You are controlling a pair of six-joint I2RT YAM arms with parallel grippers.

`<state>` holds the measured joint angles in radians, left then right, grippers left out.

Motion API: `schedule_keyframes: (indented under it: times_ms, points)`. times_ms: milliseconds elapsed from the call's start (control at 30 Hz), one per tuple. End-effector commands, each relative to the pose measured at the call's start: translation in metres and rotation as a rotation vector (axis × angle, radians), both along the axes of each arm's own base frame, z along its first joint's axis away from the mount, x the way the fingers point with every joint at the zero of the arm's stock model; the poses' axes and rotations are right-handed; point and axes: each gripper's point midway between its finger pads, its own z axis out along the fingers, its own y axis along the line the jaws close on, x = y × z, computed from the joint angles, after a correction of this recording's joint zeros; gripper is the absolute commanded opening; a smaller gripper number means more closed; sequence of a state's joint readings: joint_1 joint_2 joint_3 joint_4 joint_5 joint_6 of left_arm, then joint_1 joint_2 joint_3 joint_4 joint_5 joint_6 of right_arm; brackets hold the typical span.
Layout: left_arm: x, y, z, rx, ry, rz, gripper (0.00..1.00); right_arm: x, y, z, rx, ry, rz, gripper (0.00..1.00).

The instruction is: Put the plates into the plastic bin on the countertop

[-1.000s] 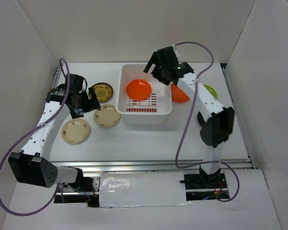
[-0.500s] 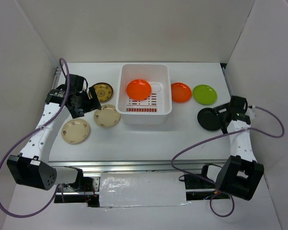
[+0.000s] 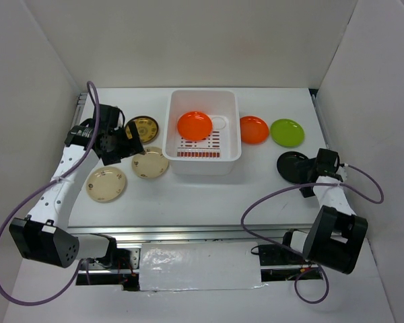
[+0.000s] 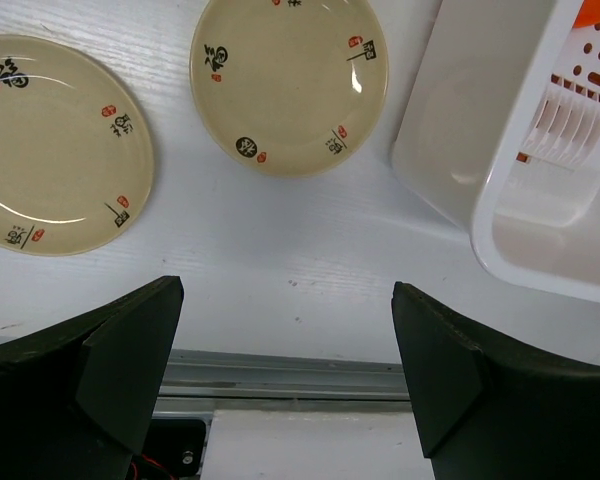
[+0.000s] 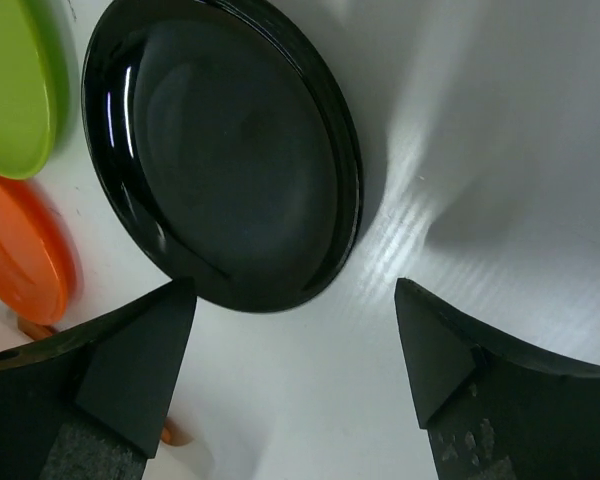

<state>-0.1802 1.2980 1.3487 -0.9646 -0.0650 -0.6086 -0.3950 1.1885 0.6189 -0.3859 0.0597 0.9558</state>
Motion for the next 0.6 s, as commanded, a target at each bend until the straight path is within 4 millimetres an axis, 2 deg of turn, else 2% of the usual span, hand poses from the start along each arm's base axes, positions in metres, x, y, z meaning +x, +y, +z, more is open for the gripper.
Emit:
schedule_keyframes:
  times_ms: [0,200,300,433,533,567]
  points:
    - [0.002,-0.006,0.016,-0.018,-0.061,-0.044,0.99,0.033,-0.005,0.004,0.011,-0.133,0.001,0.87]
    - [0.004,0.003,0.023,0.003,-0.072,-0.023,0.99,0.030,0.009,-0.031,0.123,-0.057,-0.001,0.72]
    - [0.005,0.011,0.025,0.003,-0.073,-0.005,0.99,0.027,0.009,-0.041,0.134,-0.020,-0.012,0.68]
    - [0.009,0.014,0.024,-0.008,-0.075,-0.001,0.99,0.027,0.004,-0.043,0.114,-0.009,-0.024,0.61]
    - [0.012,0.017,0.024,-0.011,-0.075,0.002,0.99,0.027,0.003,-0.044,0.114,0.007,-0.024,0.50]
    - [0.012,0.018,0.024,-0.012,-0.076,0.003,0.99,0.027,0.003,-0.044,0.116,0.010,-0.022,0.39]
